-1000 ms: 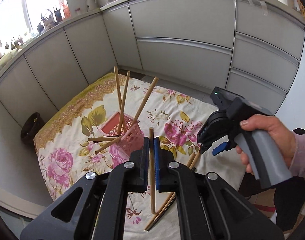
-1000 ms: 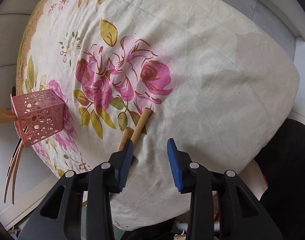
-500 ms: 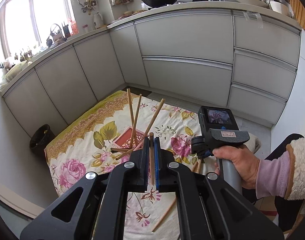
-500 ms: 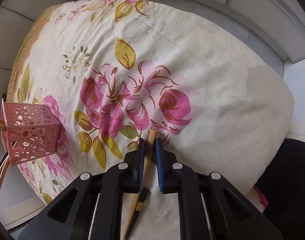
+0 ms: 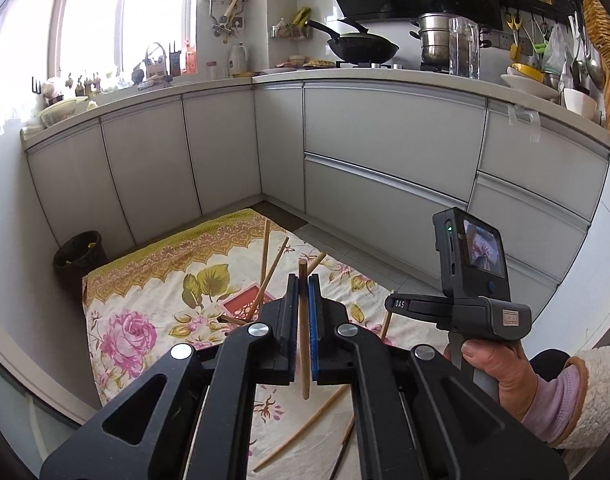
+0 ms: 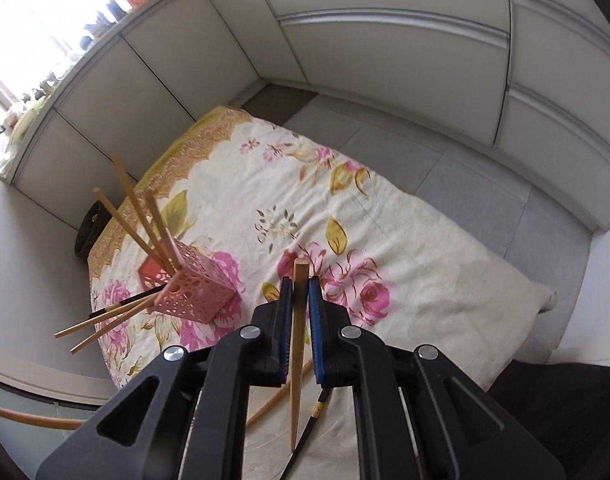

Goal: Organize utensils
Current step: 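Lift both chopsticks upright and carry them over the pink basket, then open both grippers to drop the chopsticks into the basket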

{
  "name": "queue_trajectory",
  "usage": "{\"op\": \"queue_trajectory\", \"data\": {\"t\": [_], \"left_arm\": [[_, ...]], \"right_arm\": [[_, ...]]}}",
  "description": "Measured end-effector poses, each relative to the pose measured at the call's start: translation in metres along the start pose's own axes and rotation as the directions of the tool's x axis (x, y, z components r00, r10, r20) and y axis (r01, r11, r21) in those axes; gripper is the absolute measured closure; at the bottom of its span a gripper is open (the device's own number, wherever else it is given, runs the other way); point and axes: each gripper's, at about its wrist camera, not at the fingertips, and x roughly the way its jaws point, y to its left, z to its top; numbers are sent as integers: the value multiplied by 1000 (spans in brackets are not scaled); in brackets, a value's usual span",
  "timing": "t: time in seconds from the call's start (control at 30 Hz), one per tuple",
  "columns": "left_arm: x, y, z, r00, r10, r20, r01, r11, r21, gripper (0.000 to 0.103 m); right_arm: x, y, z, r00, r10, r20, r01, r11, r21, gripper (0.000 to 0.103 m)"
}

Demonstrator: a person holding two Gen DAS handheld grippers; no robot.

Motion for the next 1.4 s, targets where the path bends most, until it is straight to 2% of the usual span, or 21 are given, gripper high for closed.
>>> {"op": "queue_trajectory", "data": {"t": [0.13, 0.33, 0.73, 0.93, 1.13, 1.23, 1.4], "left_arm": [[-16, -4, 13, 1000, -7, 27, 7, 1000, -30, 99], [-42, -11, 36, 997, 15, 74, -10, 998, -62, 99], [-79, 0, 82, 988, 60, 146, -39, 990, -137, 99], [-75, 16, 105, 982, 103, 161, -75, 983, -169, 99], [-52, 39, 120, 973, 152, 171, -114, 970, -216, 99], [-31, 52, 124, 971, 173, 165, -130, 961, -243, 99], [20, 75, 124, 977, 189, 103, -158, 954, -253, 99]], "right_arm": [[-52, 10, 6, 993, 23, 118, -9, 993, -121, 95], [-114, 17, 15, 967, 72, 243, -12, 971, -240, 95], [-205, 23, 60, 931, 148, 334, -32, 943, -331, 95], [-231, 37, 88, 920, 217, 326, -103, 937, -333, 95], [-242, 70, 108, 889, 287, 357, -156, 922, -354, 95], [-237, 89, 115, 880, 310, 358, -174, 915, -365, 95], [-210, 112, 118, 882, 329, 338, -192, 905, -380, 95]]}}
